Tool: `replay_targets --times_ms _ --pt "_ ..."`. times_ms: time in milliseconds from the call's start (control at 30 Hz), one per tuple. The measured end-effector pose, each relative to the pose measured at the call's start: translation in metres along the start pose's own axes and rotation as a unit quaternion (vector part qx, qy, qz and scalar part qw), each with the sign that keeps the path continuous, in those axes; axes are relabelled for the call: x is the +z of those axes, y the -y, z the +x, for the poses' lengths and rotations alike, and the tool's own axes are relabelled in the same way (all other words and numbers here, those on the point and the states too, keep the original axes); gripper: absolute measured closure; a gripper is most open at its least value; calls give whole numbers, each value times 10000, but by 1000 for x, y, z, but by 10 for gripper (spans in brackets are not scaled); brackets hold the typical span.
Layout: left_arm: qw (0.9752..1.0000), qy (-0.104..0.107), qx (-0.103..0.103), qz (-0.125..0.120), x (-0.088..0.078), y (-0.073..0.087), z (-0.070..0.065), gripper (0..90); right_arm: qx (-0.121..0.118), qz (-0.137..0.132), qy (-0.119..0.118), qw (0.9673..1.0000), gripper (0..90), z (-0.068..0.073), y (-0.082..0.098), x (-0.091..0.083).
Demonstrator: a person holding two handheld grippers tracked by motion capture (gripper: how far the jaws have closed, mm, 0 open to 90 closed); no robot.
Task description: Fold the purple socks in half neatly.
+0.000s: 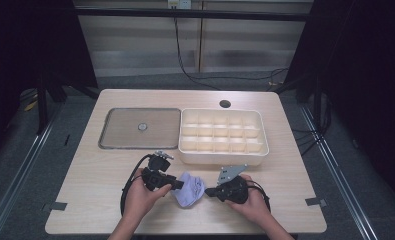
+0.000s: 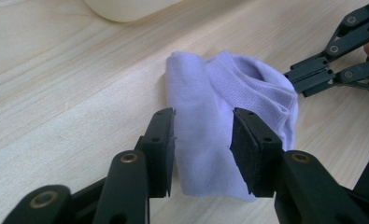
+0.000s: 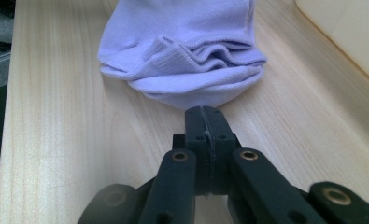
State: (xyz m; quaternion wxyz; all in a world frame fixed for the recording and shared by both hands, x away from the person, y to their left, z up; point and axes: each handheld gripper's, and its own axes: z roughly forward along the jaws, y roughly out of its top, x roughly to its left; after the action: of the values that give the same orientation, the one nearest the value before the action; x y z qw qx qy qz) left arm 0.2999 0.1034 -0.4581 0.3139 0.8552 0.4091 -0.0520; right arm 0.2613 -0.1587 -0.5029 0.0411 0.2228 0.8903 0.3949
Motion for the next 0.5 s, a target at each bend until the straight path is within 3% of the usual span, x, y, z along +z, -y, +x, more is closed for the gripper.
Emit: replay_targets --times_ms 267,500 --pt "9998 -35 -176 56 0 3 5 529 -27 23 8 10000 900 1 0 0" --pt "9997 27 -189 148 0 5 8 514 -39 35 34 10000 900 1 0 0"
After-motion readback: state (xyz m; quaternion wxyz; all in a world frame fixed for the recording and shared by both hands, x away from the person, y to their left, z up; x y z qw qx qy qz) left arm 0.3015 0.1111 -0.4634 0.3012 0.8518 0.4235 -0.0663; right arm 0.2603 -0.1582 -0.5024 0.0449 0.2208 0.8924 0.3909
